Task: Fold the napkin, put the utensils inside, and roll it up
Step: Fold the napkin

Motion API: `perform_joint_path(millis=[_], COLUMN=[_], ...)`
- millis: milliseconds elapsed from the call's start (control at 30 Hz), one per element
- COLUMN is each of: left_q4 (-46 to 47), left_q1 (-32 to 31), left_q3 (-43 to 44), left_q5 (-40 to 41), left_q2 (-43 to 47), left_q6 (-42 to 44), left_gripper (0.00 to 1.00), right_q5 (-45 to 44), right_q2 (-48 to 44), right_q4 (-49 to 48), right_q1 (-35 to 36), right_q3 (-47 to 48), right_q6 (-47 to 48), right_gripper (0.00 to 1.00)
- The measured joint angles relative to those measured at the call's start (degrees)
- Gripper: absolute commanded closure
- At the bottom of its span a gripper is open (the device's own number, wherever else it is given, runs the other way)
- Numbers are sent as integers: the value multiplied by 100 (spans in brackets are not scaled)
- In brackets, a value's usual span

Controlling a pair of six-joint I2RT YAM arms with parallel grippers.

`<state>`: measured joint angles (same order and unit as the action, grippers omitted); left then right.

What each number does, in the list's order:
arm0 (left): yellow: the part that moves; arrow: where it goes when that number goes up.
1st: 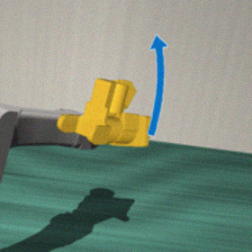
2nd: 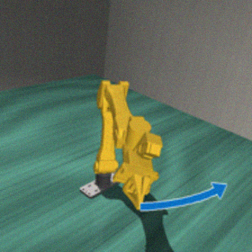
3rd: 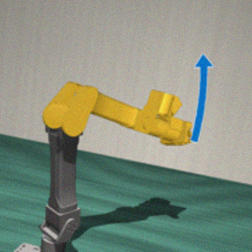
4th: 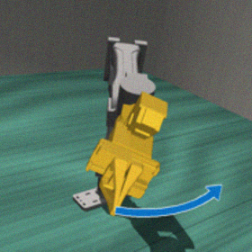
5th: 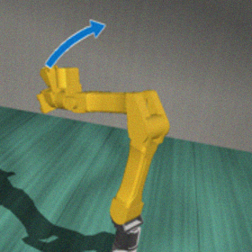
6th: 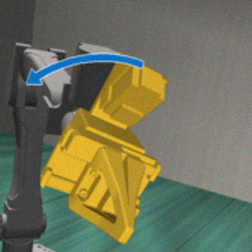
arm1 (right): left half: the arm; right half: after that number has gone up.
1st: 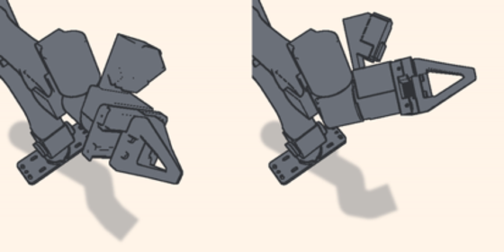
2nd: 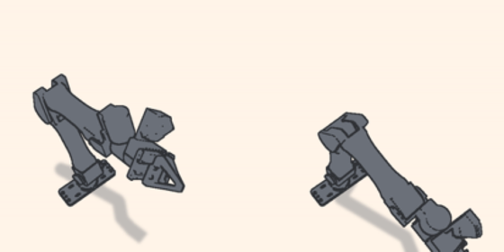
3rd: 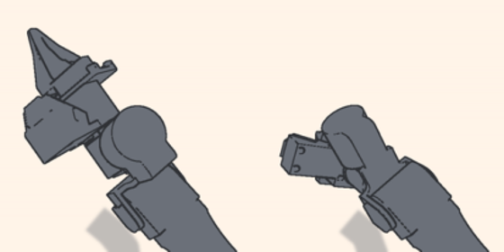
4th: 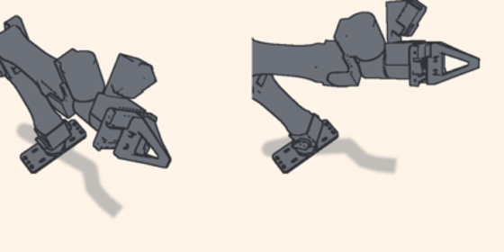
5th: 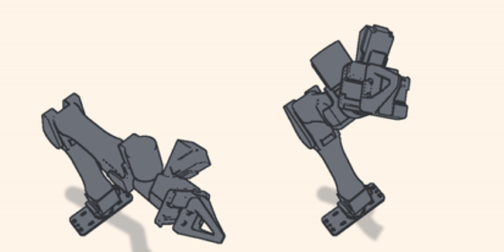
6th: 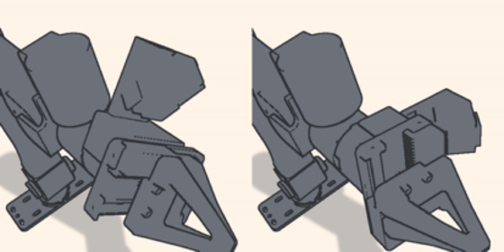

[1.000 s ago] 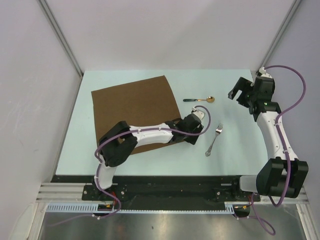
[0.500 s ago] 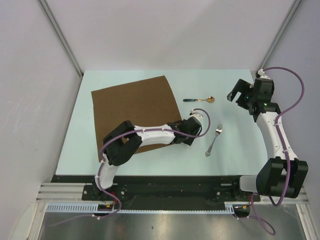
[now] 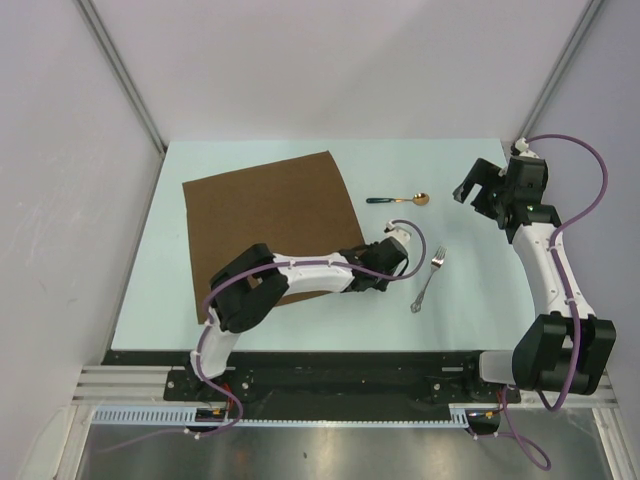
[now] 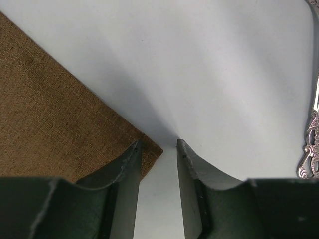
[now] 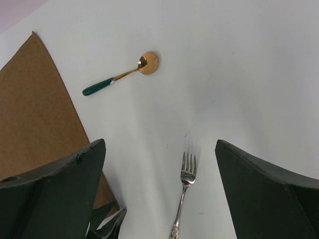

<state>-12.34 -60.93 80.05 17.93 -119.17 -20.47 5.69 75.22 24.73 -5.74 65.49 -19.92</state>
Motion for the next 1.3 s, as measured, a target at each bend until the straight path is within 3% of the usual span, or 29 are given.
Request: perform_joint_path(millis=[367,500,800,1000,1300], left_q4=[-66,-98,-120,-299,-459], left_q1=[-15,-17,-4,262,2100], left_q3=[258,258,260,105,-345], left_q5=[245,297,232,-238,-570], left_q2=[-190,-190,-168,173,1598], left_q6=[-79,-131,-149,-155,68], left_gripper=[82,100,100,100,100], right_q5=[22,20,15,-52,-136], right_q2=[0,0,0,-2,-2], right_q4=[0,2,20,68,118], right_q1=[0,-2,-2,-2,-2], right_q3=[-2,-2,-2,0,0], right_q6=[0,2,28,70,107], right_gripper=[3,3,2,2,2])
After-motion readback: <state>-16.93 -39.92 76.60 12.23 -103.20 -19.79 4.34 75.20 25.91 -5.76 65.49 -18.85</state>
